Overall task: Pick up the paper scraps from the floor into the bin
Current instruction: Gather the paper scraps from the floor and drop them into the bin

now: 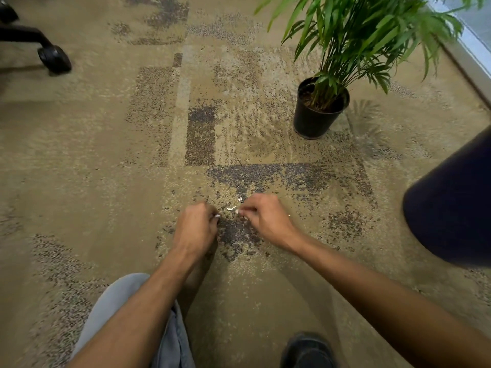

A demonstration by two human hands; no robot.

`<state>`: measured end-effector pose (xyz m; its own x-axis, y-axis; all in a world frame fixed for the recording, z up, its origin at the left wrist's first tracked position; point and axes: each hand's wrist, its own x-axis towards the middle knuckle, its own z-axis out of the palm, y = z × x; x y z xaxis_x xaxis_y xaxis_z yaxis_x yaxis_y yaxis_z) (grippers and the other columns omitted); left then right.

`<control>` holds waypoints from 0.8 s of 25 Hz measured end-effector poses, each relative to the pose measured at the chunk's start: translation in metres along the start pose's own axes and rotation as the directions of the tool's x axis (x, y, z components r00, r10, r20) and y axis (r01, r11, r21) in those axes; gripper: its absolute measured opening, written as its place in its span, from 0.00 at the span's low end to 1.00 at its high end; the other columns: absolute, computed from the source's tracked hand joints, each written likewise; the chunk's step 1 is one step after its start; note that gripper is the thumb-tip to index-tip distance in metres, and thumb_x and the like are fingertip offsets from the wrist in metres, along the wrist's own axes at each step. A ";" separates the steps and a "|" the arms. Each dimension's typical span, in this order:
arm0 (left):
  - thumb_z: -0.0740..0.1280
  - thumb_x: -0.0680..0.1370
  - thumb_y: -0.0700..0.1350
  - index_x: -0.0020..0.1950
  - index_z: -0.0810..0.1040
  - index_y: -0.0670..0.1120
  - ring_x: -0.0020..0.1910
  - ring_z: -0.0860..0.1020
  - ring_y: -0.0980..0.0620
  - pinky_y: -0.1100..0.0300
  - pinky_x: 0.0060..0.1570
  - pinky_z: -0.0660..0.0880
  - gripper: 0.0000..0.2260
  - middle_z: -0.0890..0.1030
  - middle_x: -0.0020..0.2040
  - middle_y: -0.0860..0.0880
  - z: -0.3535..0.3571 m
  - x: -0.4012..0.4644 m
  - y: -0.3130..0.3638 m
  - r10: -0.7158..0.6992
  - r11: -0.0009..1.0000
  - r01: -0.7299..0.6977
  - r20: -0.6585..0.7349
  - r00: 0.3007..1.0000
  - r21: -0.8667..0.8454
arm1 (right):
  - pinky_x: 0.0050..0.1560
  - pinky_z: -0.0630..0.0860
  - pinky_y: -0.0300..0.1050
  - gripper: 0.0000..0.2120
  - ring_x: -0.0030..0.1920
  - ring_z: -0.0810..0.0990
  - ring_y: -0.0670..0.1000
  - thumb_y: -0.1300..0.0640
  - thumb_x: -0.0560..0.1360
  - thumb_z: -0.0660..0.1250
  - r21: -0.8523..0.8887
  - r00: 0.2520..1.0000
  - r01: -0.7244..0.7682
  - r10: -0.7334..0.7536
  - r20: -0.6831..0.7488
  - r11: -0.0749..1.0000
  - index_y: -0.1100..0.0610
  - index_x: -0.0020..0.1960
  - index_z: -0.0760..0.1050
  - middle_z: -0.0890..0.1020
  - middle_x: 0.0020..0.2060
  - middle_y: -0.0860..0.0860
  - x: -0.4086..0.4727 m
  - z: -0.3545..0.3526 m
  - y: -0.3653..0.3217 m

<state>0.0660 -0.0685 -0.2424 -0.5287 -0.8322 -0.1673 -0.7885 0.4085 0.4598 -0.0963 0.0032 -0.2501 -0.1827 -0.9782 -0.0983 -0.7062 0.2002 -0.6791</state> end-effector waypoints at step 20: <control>0.62 0.79 0.35 0.58 0.81 0.44 0.47 0.79 0.52 0.64 0.46 0.74 0.13 0.78 0.56 0.50 0.011 0.025 0.011 0.190 0.969 -0.193 0.031 0.981 0.152 | 0.35 0.74 0.27 0.09 0.37 0.79 0.38 0.58 0.75 0.71 0.105 0.958 -0.238 0.252 -0.140 0.966 0.59 0.54 0.82 0.85 0.49 0.51 -0.001 -0.048 0.048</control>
<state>0.0410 -0.0809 -0.2510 -0.6788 -0.7270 -0.1039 -0.7100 0.6134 0.3459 -0.1625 0.0160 -0.2474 -0.4483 -0.8788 -0.1632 -0.5666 0.4206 -0.7085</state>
